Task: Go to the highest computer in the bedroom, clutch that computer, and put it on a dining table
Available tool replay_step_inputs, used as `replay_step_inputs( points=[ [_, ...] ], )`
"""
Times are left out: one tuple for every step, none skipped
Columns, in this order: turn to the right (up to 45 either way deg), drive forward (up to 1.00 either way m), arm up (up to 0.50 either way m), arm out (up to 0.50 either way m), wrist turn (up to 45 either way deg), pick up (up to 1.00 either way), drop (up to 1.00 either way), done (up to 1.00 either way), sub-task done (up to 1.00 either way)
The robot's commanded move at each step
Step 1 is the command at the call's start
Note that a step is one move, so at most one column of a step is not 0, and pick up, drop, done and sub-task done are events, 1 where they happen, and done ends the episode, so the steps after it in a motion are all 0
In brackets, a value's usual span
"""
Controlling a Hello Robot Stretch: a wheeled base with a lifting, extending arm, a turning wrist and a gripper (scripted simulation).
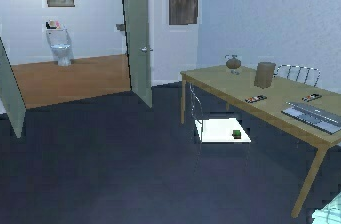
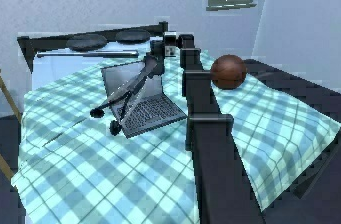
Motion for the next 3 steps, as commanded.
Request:
replay_step_inputs(
  points=[
    [0.0, 0.0, 0.0, 0.0, 45.0, 0.0, 0.0, 0.0, 0.0],
    [0.0, 0.0, 0.0, 0.0, 33.0, 0.0, 0.0, 0.0, 0.0],
    [0.0, 0.0, -0.3, 0.0, 0.0, 0.0, 0.0, 0.0, 0.0]
  ],
)
